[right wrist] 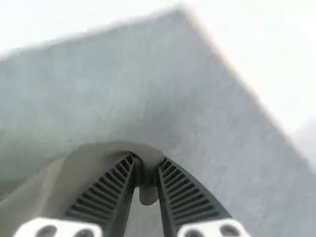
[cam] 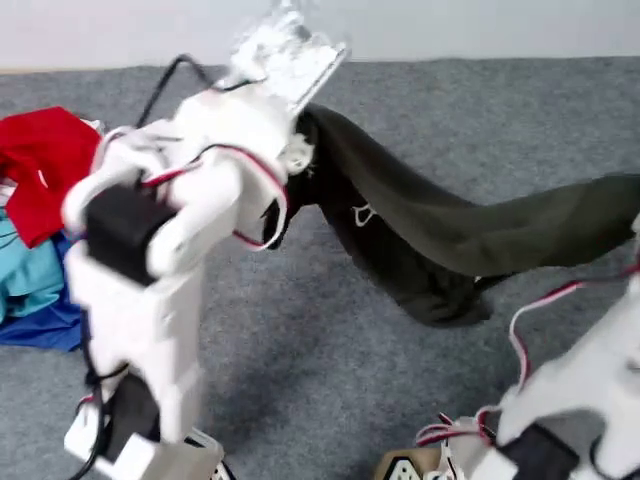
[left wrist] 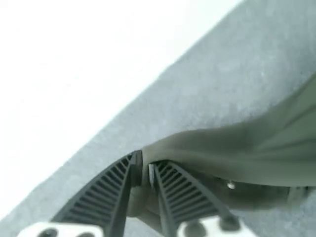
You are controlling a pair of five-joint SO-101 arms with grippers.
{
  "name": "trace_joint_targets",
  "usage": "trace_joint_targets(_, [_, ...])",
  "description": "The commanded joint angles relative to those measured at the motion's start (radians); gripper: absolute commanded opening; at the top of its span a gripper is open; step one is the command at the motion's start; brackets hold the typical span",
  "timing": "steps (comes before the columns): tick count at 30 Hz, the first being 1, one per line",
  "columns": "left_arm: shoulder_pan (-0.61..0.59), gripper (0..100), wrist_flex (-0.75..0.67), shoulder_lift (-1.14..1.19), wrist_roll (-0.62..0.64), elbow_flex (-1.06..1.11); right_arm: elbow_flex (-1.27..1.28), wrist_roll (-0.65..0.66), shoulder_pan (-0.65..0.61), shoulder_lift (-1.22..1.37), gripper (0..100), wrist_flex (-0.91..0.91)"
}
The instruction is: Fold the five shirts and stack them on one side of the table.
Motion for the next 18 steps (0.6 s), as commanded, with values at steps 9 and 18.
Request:
trace_joint_targets(9, [-0.167,0,0.014,-0.169,0.003,-0.042,-0.011,0.002,0.019,-0.166,0.9,-0.177])
trace_joint_targets(18, [-0.17,0,0.015,-0.181,-0.023,-0.018,-0.011,-0.012,0.096,-0.168,0.9,-0.302])
